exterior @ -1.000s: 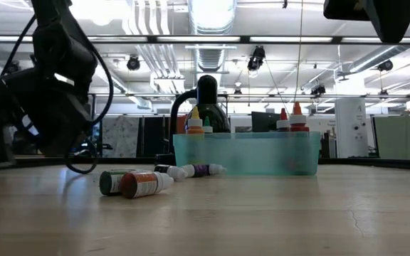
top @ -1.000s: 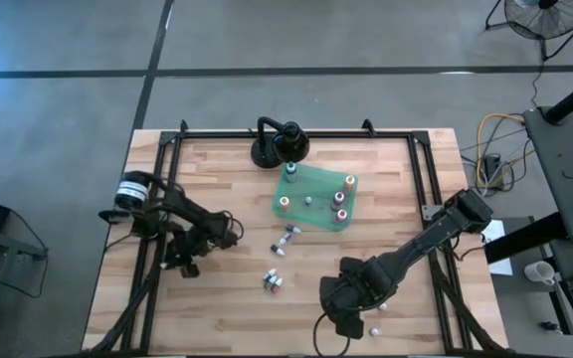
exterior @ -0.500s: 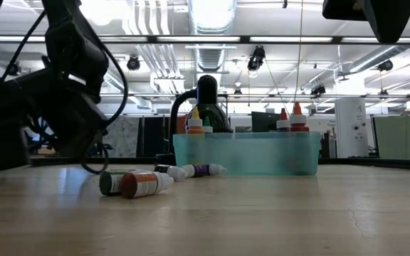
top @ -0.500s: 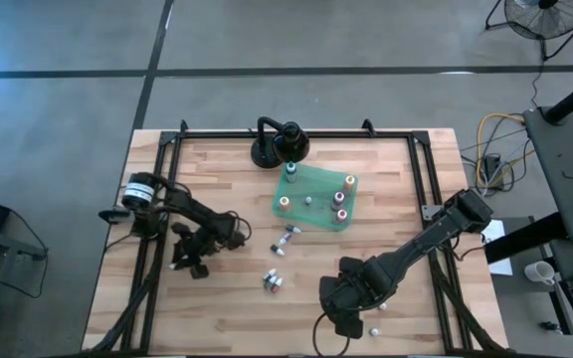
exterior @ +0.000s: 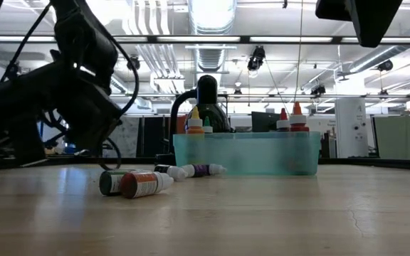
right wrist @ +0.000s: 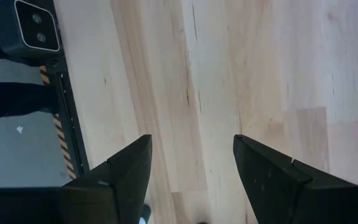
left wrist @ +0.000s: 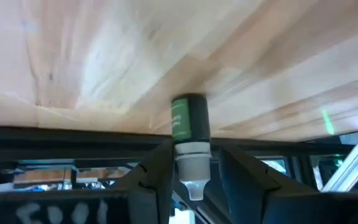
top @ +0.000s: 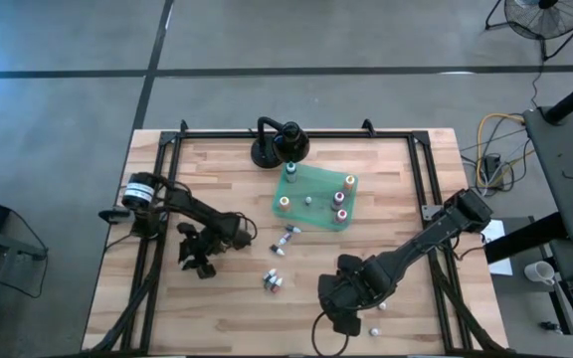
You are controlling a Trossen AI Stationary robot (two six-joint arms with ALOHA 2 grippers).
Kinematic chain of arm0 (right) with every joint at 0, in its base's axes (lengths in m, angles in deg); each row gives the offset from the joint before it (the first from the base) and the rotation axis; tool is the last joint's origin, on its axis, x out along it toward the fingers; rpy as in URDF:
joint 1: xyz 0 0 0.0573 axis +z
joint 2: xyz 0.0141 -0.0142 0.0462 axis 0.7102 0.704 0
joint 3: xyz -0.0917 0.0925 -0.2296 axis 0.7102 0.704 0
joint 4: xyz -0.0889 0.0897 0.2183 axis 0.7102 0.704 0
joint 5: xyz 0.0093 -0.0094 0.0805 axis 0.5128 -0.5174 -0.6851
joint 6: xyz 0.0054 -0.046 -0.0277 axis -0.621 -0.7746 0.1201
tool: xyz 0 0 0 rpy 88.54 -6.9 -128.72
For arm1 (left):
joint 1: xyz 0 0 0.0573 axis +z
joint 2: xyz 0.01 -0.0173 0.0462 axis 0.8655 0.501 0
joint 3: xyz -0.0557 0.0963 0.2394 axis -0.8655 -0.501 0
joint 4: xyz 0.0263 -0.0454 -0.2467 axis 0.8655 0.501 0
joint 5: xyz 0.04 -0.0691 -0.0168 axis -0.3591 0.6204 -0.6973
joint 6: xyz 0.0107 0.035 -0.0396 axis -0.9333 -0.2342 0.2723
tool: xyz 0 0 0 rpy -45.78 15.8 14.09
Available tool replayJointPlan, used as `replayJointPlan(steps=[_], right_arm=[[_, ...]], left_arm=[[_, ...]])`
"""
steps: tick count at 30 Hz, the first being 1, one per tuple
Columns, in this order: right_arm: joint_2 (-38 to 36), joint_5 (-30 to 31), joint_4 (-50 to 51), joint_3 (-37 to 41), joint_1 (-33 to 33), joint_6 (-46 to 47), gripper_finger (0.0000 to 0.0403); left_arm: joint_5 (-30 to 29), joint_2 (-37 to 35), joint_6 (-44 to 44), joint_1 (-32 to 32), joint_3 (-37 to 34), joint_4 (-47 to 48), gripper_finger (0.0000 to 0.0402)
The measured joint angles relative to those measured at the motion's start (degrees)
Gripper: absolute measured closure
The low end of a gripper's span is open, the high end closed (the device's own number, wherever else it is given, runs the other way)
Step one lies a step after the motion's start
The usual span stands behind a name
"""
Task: Pick & Place food coloring
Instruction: Move the green food coloring bottle to the middle left of the table, then move the violet food coloring bottle to the middle left of the table
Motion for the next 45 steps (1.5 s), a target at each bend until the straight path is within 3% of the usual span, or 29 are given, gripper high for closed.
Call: replayJointPlan(steps=[7, 13, 22, 25, 28, 30, 35, 38, 45], right_arm=[[0.0, 0.0, 0.0, 0.0, 0.0, -1.7, 0.0184], [0.0, 0.5, 0.0, 0.0, 0.0, -4.5, 0.0184], [0.0, 9.3, 0.3, 0.0, 0.0, -8.9, 0.0184], [0.0, 11.3, 0.4, 0.0, -0.2, -10.1, 0.0184], [0.0, 12.5, 0.4, 0.0, -0.2, -11.1, 0.0184], [0.0, 13.9, 0.4, 0.0, -0.3, -11.6, 0.0184], [0.0, 16.6, 0.6, 0.2, -0.3, -13.5, 0.0184], [0.0, 16.5, 0.5, 0.2, -0.5, -14.1, 0.0184], [0.0, 16.5, 0.5, 0.2, -0.6, -13.7, 0.0184]], left_arm=[[-10.3, 0.0, -1.6, 0.0, 3.5, -0.1, 0.0296], [-14.4, -0.1, -4.6, 0.0, 5.2, -4.0, 0.0296], [-19.0, -3.4, -16.4, -2.6, 9.5, -11.2, 0.0296], [-27.4, -6.7, -18.8, -4.8, 9.6, -16.7, 0.0296], [-40.4, -11.7, -16.1, -7.2, 9.6, -24.5, 0.0296], [-44.6, -15.5, -15.4, -8.7, 9.4, -29.7, 0.0296], [-38.9, -20.5, -23.8, -9.4, 6.5, -47.7, 0.0296], [-38.4, -20.8, -31.4, -8.9, 3.9, -55.5, 0.0296], [-32.8, -16.1, -36.6, -5.5, 3.1, -59.7, 0.0296]])
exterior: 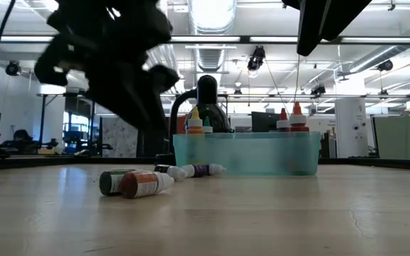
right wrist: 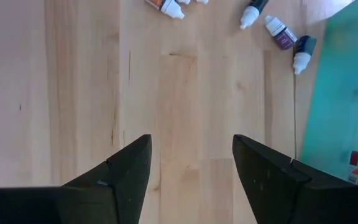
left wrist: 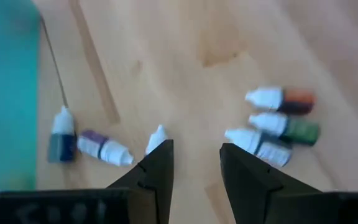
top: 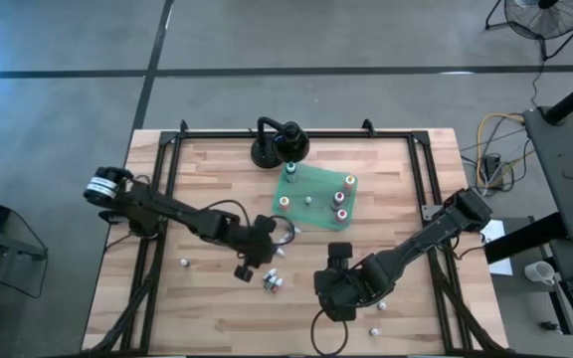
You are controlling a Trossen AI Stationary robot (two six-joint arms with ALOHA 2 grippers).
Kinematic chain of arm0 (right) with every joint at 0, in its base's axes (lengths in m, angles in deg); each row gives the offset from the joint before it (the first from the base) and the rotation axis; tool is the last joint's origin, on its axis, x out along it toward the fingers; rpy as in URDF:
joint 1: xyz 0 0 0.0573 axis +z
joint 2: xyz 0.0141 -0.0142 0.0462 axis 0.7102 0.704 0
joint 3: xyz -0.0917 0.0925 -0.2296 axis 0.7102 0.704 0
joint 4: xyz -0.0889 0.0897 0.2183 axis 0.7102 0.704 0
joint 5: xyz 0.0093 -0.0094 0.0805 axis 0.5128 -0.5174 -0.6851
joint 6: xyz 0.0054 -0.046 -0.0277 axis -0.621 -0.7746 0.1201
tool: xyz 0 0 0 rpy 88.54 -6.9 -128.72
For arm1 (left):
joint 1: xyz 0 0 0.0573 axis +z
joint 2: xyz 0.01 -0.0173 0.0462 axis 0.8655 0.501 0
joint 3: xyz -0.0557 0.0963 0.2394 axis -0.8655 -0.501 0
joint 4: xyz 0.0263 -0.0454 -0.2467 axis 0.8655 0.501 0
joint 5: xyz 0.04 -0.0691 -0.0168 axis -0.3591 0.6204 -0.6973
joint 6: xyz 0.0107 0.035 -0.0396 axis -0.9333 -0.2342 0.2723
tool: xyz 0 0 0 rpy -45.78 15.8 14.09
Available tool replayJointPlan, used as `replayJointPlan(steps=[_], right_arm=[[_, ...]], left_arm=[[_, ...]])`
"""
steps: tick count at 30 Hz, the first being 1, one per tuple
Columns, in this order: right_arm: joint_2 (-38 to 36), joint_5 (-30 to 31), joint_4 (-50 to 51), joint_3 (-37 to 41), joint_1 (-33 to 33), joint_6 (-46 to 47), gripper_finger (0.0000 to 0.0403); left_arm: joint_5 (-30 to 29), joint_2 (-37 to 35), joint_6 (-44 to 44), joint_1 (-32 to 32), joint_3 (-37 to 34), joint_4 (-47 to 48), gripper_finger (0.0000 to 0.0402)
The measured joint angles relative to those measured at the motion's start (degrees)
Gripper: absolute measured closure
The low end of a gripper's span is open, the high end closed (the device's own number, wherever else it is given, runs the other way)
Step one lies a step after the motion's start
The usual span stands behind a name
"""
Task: Pick & Place food coloring
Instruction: Move the violet food coloring bottle to the middle left of the table
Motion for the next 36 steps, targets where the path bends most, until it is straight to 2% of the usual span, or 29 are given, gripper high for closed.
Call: replayJointPlan(steps=[11, 16, 23, 36], right_arm=[[0.0, 0.0, -0.1, 0.2, -0.4, 0.4, 0.0184], [0.0, 0.0, 0.1, 0.6, -0.3, 0.3, 0.0184], [0.0, 1.4, 0.1, 1.1, -0.3, 0.4, 0.0184], [0.0, 2.8, -0.2, 1.7, -0.9, 0.5, 0.0184]], left_arm=[[-0.1, 9.8, -2.6, 1.1, 7.1, -1.4, 0.0296], [-0.1, 13.2, -2.9, 1.7, 10.6, 5.4, 0.0296], [-2.0, 14.0, -4.7, 3.1, 11.1, 6.0, 0.0296], [-0.7, 14.4, -4.3, 4.7, 11.1, 9.4, 0.0296]])
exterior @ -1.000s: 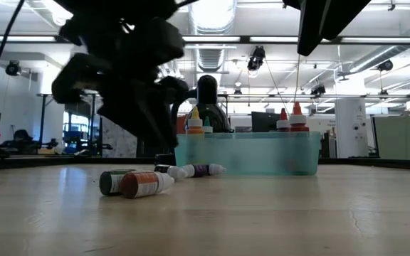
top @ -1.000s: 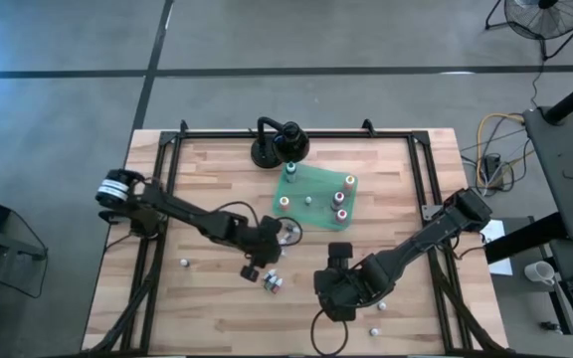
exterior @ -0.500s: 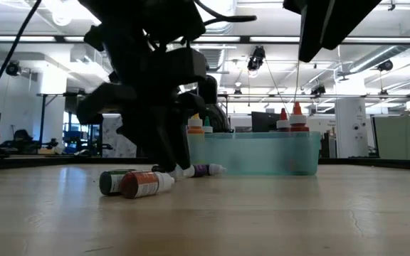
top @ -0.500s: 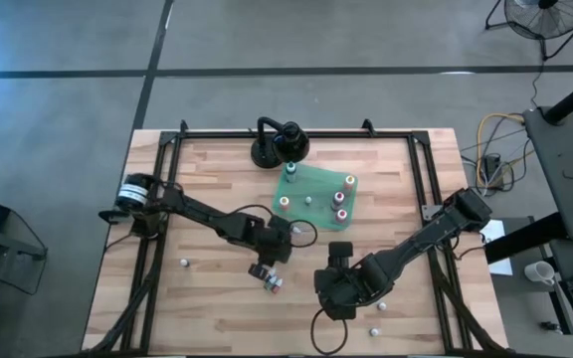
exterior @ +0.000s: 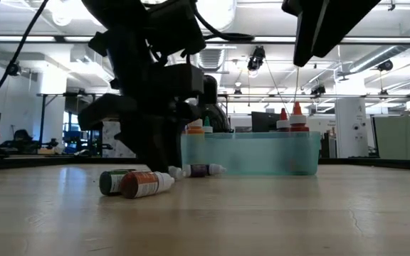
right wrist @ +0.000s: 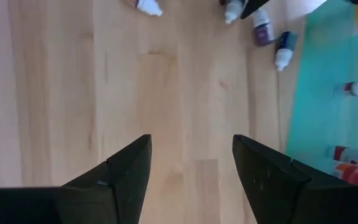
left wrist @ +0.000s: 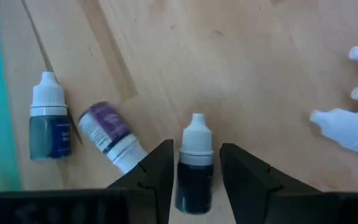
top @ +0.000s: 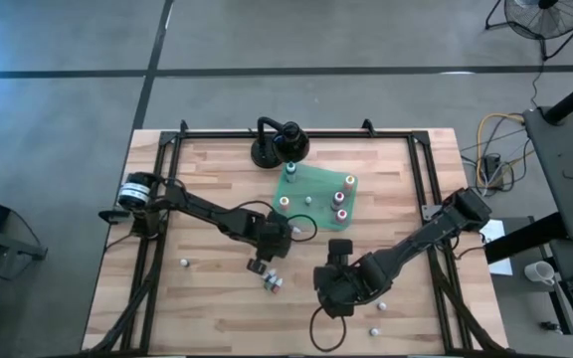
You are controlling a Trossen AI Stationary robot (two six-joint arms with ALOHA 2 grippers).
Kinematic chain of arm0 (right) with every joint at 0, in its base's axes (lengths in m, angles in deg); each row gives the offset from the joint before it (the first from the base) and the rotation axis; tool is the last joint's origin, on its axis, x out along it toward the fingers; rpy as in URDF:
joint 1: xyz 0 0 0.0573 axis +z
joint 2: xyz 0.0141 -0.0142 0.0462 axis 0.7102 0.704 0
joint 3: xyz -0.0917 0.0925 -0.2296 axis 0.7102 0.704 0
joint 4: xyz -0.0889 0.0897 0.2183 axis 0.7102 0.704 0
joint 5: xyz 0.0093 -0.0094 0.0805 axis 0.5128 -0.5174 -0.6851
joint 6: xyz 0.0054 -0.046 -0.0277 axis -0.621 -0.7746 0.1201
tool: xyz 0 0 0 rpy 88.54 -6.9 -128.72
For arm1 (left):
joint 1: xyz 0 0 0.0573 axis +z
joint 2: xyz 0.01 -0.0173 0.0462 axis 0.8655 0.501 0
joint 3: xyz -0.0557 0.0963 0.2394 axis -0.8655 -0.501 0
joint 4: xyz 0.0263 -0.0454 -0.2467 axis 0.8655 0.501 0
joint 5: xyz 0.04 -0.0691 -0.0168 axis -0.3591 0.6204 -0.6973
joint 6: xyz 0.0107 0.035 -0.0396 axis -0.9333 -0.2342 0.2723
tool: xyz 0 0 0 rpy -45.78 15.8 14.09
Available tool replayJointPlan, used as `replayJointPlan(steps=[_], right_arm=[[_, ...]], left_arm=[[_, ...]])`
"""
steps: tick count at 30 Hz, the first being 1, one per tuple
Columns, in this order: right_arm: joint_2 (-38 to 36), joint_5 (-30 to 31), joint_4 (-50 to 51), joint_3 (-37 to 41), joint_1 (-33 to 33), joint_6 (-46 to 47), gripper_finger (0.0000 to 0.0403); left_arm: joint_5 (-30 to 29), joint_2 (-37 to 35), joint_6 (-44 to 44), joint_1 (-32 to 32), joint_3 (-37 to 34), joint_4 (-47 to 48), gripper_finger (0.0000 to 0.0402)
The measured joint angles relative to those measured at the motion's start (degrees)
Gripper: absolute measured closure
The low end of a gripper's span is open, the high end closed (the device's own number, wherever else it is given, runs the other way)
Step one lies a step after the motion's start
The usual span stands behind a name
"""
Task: Pick & Place food coloring
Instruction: Move the violet food coloring bottle to the middle left of the table
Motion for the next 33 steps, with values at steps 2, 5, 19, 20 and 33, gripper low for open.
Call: replayJointPlan(steps=[2, 5, 19, 20, 33], right_arm=[[0.0, 0.2, -0.1, 0.0, -0.3, 0.0, 0.0184], [0.0, 0.3, -0.1, 0.1, -0.9, -0.2, 0.0184], [0.0, 1.6, -1.8, 1.0, -1.7, -0.4, 0.0184], [0.0, 1.6, -1.8, 1.0, -1.7, -0.4, 0.0184], [0.0, 1.7, -2.5, 1.0, -1.7, -0.4, 0.0184]], left_arm=[[0.2, 0.0, -0.2, -0.1, 0.0, -0.1, 0.0296], [0.2, 0.0, -0.2, 0.0, 0.0, -0.3, 0.0297], [0.1, 0.0, 0.7, 0.0, 0.0, -1.6, 0.0342], [0.1, 0.0, 0.8, 0.0, -0.1, -1.7, 0.0344], [-2.4, -0.9, 12.0, 0.0, -1.6, -0.7, 0.0348]])
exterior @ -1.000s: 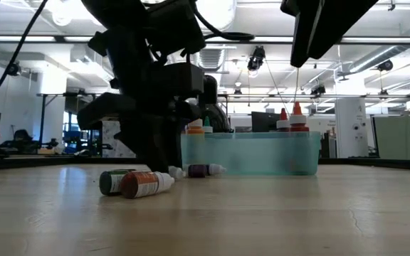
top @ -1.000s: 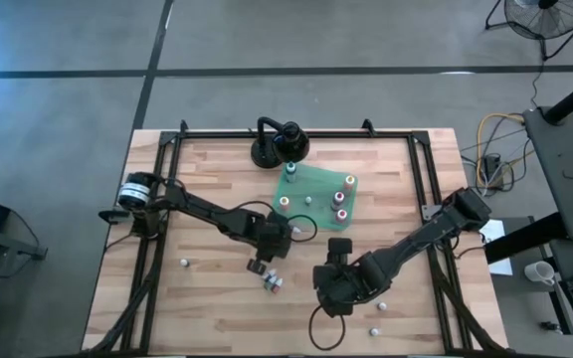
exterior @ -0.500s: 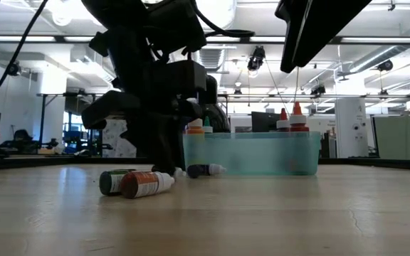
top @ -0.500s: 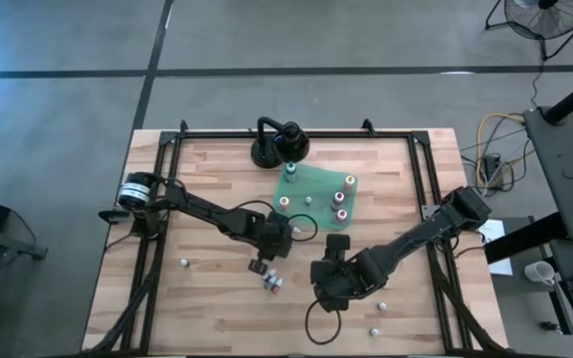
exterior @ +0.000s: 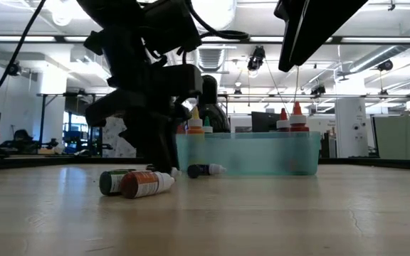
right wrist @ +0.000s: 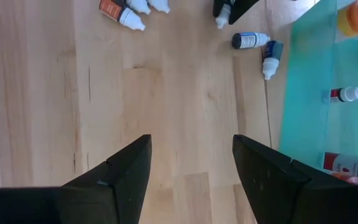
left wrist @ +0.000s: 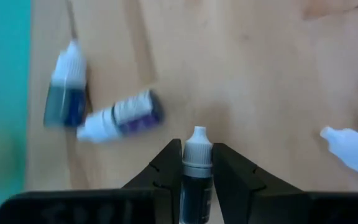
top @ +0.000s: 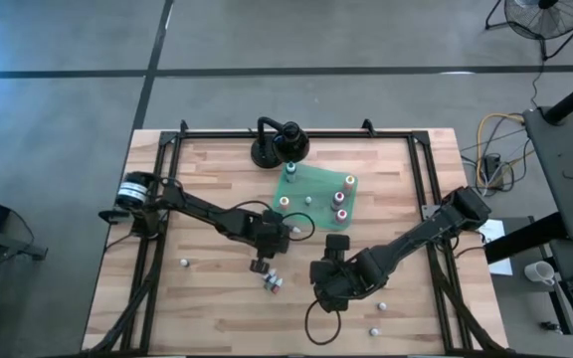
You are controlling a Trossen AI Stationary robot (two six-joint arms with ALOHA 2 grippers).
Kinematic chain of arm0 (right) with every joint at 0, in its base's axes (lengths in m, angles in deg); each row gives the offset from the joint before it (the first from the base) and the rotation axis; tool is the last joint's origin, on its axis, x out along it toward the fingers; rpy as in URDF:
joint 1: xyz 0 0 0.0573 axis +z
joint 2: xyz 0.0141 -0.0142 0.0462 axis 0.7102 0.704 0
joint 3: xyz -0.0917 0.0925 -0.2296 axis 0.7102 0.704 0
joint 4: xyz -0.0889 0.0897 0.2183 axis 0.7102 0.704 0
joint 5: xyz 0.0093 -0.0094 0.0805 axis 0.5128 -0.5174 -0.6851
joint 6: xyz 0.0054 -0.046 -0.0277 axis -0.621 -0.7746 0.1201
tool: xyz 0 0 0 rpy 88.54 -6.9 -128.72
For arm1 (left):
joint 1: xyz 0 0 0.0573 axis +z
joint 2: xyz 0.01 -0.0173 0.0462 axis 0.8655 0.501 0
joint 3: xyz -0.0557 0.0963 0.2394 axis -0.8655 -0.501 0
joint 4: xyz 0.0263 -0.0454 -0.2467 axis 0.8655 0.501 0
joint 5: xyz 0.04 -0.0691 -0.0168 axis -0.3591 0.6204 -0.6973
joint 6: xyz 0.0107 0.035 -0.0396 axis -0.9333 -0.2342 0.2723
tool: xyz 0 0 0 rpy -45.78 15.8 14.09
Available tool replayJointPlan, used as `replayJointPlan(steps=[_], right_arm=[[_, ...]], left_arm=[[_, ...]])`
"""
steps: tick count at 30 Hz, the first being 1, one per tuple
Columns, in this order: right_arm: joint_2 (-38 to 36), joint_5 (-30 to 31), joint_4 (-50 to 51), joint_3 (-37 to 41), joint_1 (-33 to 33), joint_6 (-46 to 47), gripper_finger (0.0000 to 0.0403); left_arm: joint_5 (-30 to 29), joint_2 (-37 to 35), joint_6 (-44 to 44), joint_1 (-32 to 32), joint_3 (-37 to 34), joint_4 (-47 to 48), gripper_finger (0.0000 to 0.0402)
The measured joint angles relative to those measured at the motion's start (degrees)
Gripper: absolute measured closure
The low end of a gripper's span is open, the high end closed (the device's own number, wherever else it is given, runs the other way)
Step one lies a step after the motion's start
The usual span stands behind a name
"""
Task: Pick & Place food coloring
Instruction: Move the violet food coloring bottle to the middle left of the table
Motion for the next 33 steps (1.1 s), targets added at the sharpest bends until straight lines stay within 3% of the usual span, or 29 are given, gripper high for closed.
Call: replayJointPlan(steps=[14, 25, 33], right_arm=[[0.0, 0.0, -0.3, 0.1, 0.0, -3.0, 0.0184], [0.0, 0.0, -0.3, 0.1, 0.0, -2.9, 0.0184], [0.0, -0.1, -0.3, 0.1, 0.0, -3.0, 0.0184]], left_arm=[[0.6, -2.0, 29.7, -0.1, -3.0, 8.7, 0.0343], [1.4, -1.9, 35.6, 1.1, -3.0, 9.2, 0.0315], [1.4, -3.0, 35.7, 1.2, -3.2, 10.2, 0.0370]])
